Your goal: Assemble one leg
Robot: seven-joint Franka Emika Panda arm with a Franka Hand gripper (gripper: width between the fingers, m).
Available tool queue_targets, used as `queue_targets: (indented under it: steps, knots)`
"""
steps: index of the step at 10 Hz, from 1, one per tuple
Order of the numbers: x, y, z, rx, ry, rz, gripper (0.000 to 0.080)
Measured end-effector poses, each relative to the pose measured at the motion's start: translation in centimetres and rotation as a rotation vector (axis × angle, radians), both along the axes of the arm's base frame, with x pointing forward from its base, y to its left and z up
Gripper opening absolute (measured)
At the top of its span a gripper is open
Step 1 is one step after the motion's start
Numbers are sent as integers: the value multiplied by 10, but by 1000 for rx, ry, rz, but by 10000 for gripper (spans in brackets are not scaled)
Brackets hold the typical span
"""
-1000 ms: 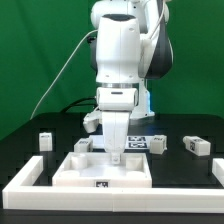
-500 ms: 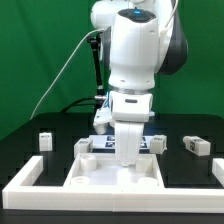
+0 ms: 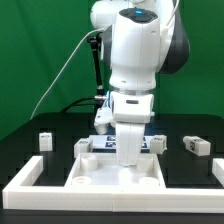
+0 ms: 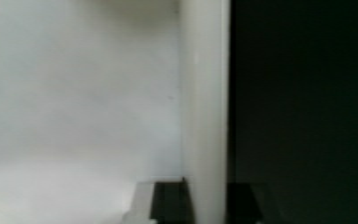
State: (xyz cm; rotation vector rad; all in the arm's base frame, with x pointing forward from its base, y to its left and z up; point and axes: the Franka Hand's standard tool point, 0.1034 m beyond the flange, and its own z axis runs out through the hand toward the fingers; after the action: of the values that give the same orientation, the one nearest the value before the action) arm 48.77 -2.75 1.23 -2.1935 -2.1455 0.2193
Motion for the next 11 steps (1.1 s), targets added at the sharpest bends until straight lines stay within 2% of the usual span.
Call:
queue_targets:
  steps: [5, 6, 9, 11]
  knots:
    - [0, 65, 1, 9, 21, -32, 71]
    - [1, 61, 1, 10, 16, -26, 71]
    - [1, 62, 1, 12, 17, -24, 71]
    - [-1, 85, 1, 27, 15, 0, 71]
